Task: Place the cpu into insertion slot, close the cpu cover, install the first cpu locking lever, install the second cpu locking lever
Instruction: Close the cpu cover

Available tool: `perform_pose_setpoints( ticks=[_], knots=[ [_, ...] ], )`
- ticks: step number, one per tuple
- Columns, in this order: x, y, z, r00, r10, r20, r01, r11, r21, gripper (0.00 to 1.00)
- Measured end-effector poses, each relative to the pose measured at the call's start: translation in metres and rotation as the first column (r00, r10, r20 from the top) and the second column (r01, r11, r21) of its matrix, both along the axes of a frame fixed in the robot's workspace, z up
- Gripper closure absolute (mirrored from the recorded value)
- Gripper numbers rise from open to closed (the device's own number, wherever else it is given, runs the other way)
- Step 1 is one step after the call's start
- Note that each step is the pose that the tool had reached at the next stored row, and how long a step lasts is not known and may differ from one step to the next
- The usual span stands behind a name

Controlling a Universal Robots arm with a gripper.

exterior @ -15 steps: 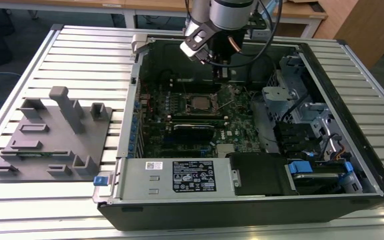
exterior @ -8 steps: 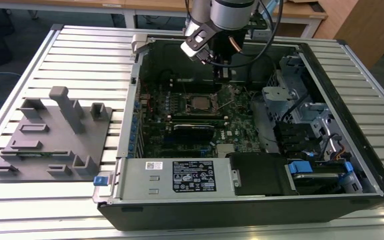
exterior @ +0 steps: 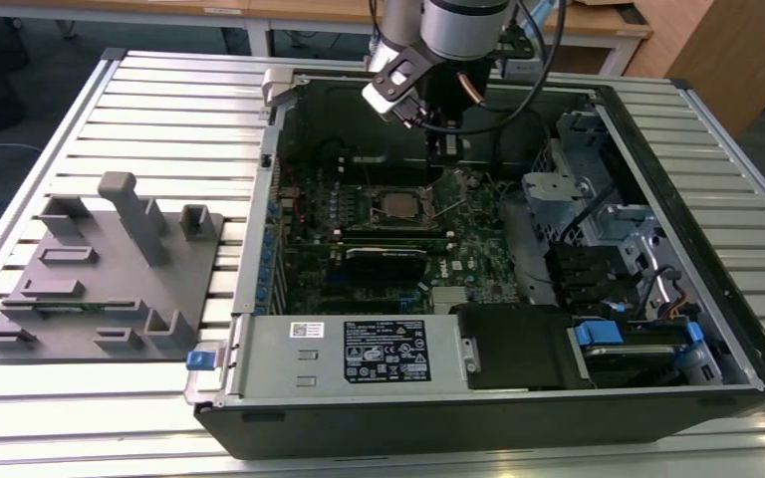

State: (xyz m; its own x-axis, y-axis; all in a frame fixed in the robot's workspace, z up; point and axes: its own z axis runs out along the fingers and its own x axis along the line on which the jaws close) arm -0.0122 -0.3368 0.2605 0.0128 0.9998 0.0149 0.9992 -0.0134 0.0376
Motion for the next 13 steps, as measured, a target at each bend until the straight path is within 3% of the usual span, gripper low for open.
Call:
perform_pose_setpoints(
  ticks=[13],
  knots=[
    [0.0029,0.0000,-0.0001,1.0000,0.000,0.0000,0.000,1.0000,0.0000,0.90]
  ],
)
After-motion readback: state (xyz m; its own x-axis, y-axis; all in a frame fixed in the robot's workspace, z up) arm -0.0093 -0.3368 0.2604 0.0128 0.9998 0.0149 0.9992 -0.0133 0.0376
